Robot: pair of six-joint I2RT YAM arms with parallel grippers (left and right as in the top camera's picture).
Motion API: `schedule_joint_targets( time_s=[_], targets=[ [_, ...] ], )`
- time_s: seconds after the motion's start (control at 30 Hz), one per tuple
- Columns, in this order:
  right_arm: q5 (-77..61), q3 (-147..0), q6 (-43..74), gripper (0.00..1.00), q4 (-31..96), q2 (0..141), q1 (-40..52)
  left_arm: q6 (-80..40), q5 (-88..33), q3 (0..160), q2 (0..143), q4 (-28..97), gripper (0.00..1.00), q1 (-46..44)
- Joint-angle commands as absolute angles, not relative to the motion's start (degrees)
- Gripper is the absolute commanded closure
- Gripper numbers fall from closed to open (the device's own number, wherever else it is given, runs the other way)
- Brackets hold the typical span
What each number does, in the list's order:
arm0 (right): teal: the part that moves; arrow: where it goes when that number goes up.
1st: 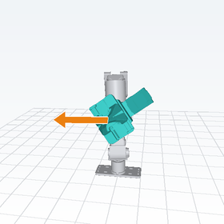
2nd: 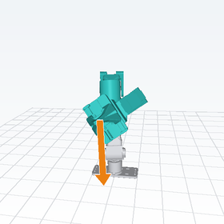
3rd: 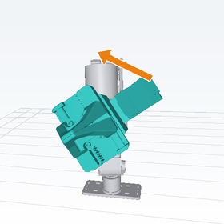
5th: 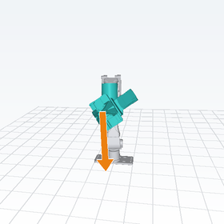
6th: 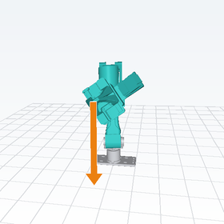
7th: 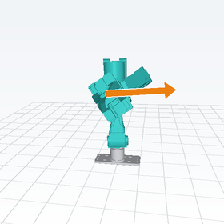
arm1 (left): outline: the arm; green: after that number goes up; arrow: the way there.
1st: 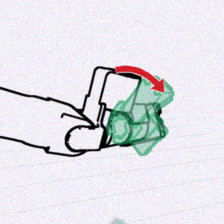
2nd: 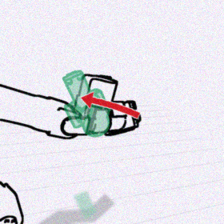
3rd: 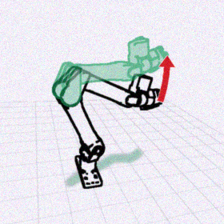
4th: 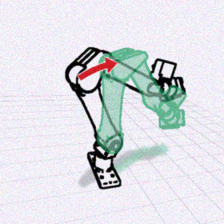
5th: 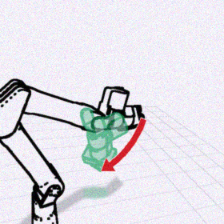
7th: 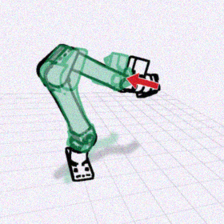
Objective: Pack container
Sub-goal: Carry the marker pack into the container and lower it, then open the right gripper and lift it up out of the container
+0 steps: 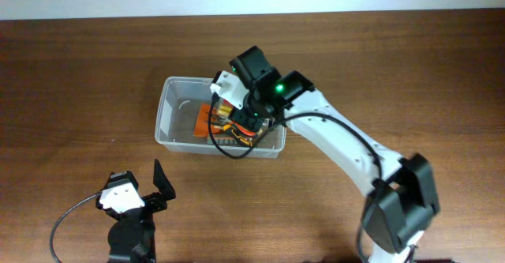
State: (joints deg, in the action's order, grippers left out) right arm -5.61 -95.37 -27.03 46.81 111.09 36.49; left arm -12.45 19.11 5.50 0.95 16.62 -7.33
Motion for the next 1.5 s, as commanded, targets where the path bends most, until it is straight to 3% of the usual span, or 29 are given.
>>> schedule_joint_targets(
  time_s=[0.0,0.33,0.37,0.43,0.47,0.67,0.87,1.07,1.47],
  targets=[
    [-5.4,-96.6,-27.2,0.58,45.4,114.7,36.7,-11.9,19.3,5.3,0.7,16.7,0.01,-7.5],
    [-5.4,-96.6,-26.7,0.58,43.4,116.7,36.7,-11.9,19.3,5.3,0.7,16.7,0.01,-7.5],
    [-5.4,-96.6,-26.4,0.55,43.5,116.7,36.7,-11.9,19.3,5.3,0.7,16.7,0.01,-7.5],
    [-5.4,-96.6,-25.9,0.27,43.5,116.7,36.7,-11.9,19.3,5.3,0.7,16.7,0.01,-7.5],
    [-5.4,-96.6,-25.9,0.19,43.5,116.7,36.7,-11.9,19.3,5.3,0.7,16.7,0.01,-7.5],
    [-5.4,-96.6,-24.5,0.02,43.4,116.7,36.7,-11.9,19.3,5.3,0.7,16.7,0.01,-7.5],
    [-3.8,-99.4,-16.4,0.01,44.0,113.6,35.9,-11.9,19.3,5.3,0.7,16.7,0.01,-7.5],
    [9.3,-105.1,-2.4,0.01,50.3,107.3,32.2,-11.9,19.3,5.3,0.7,16.7,0.01,-7.5],
    [13.3,-105.3,-1.0,0.01,57.0,95.3,21.1,-11.9,19.3,5.3,0.7,16.7,0.01,-7.5]
  ],
)
